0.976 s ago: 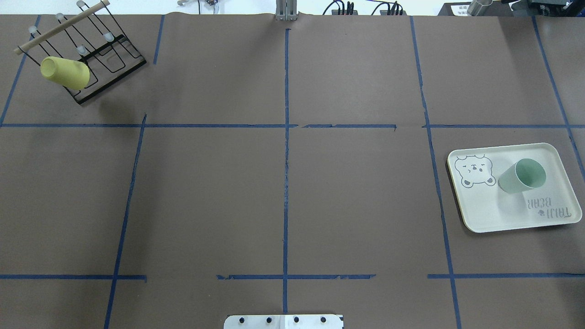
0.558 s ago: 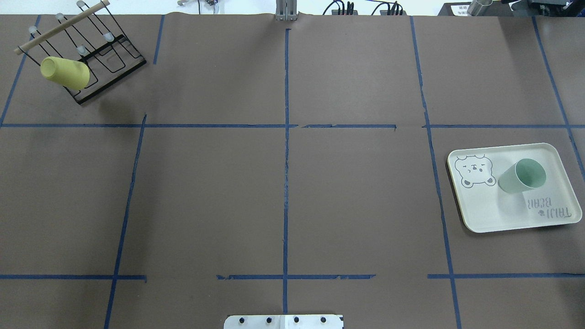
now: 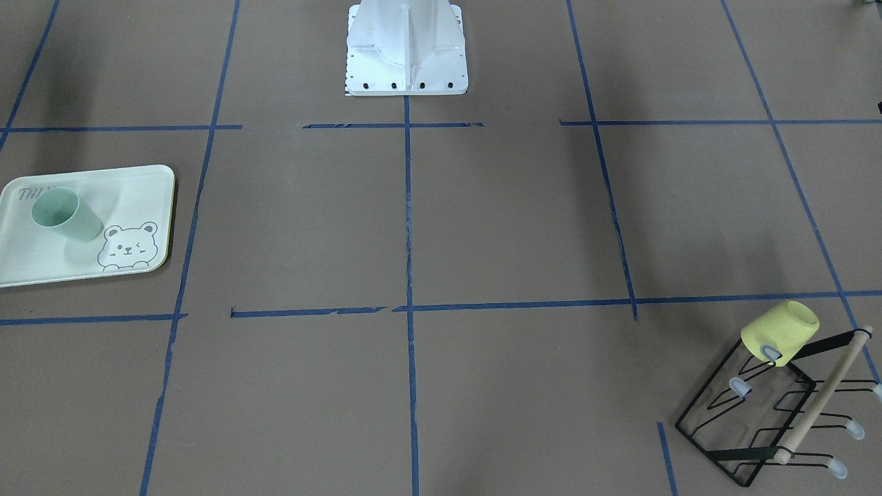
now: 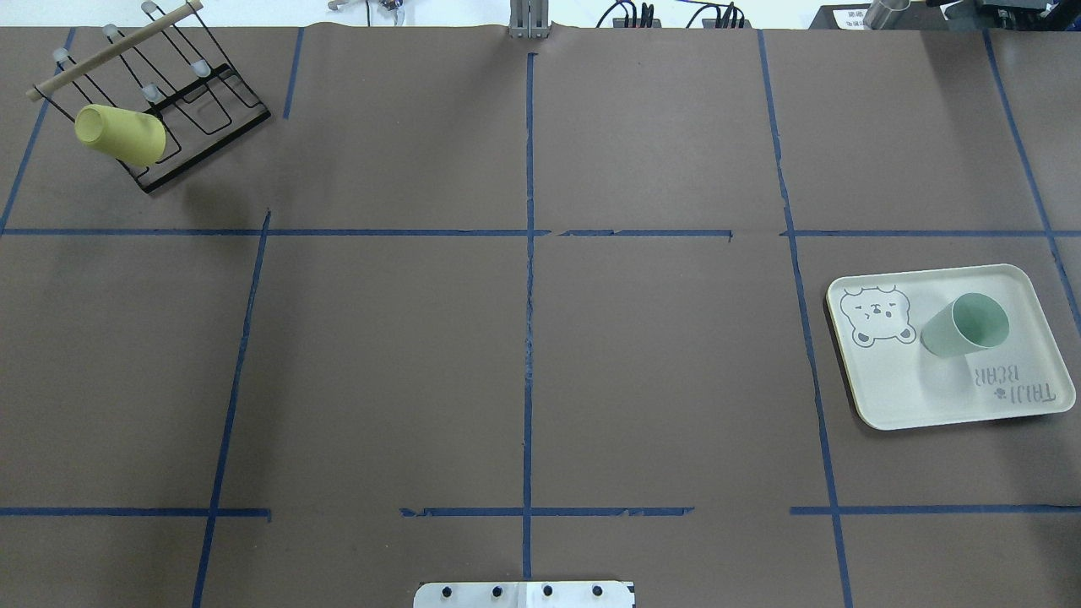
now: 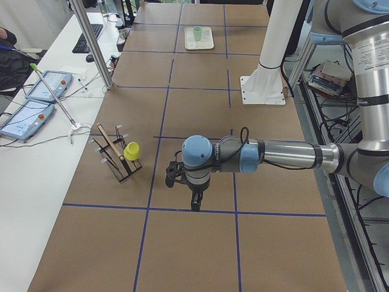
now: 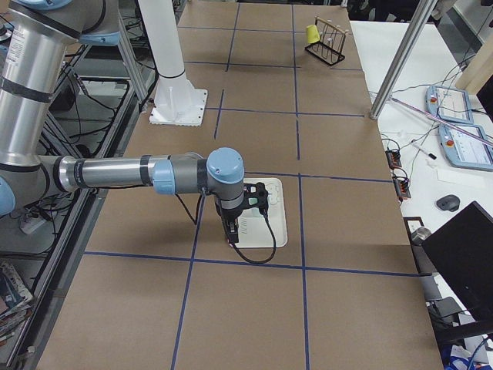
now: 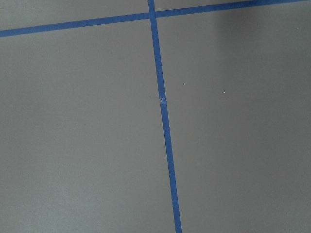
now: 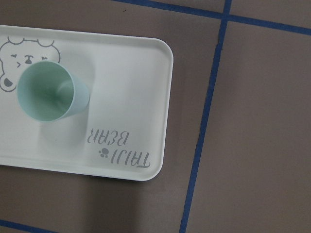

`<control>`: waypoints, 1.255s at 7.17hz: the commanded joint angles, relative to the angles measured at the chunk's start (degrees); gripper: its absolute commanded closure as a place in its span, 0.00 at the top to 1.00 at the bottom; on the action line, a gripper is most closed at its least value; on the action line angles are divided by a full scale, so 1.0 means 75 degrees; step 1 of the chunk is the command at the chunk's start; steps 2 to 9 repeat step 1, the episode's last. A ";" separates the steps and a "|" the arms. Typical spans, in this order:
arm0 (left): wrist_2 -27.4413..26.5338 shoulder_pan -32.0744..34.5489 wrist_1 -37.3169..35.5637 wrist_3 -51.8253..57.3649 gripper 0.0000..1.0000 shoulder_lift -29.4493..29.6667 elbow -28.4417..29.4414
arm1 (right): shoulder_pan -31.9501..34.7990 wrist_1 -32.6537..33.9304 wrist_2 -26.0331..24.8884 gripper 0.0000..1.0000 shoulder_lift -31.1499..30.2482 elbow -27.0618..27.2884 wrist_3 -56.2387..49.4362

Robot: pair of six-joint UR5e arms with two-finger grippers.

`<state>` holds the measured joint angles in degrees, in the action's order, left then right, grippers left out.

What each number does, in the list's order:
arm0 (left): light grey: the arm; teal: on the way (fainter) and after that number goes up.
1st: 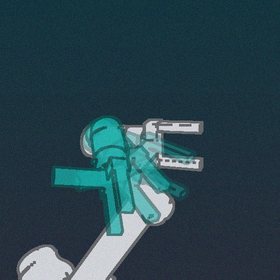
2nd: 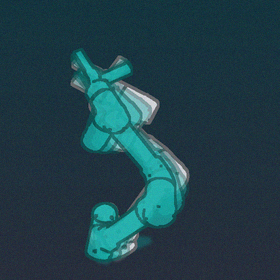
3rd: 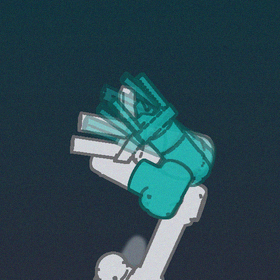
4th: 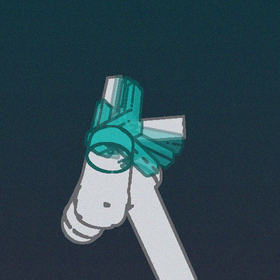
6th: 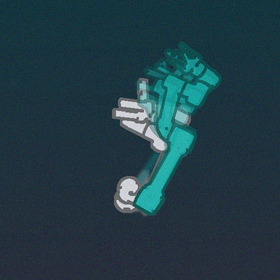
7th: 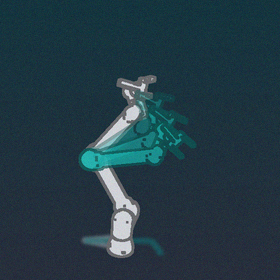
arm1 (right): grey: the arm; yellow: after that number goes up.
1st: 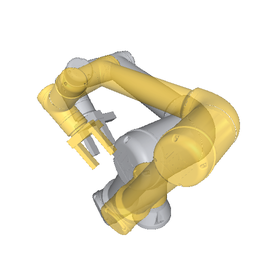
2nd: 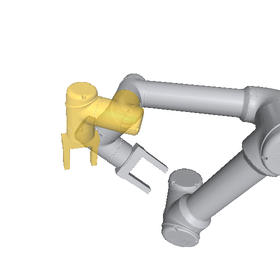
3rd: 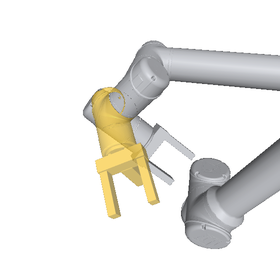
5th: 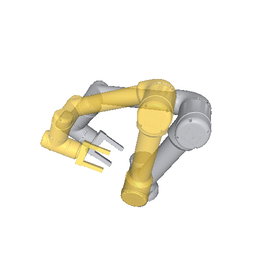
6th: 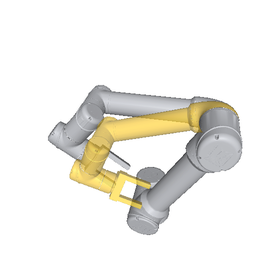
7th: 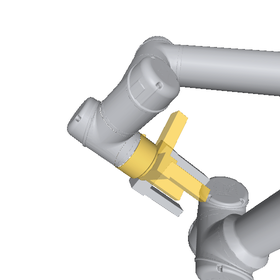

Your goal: Left arm grabs green cup and hands to right arm on tray

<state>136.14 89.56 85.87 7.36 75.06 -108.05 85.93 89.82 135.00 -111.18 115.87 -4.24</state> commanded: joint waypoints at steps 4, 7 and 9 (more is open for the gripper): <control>0.0000 0.0000 0.0012 -0.0009 1.00 0.0000 -0.0007 | -0.0008 0.0000 0.0000 1.00 0.0000 -0.0027 -0.0009; 0.0000 0.0000 0.0012 -0.0009 1.00 0.0000 -0.0007 | -0.0008 0.0000 0.0000 1.00 0.0000 -0.0027 -0.0009; 0.0000 0.0000 0.0012 -0.0009 1.00 0.0000 -0.0007 | -0.0008 0.0000 0.0000 1.00 0.0000 -0.0027 -0.0009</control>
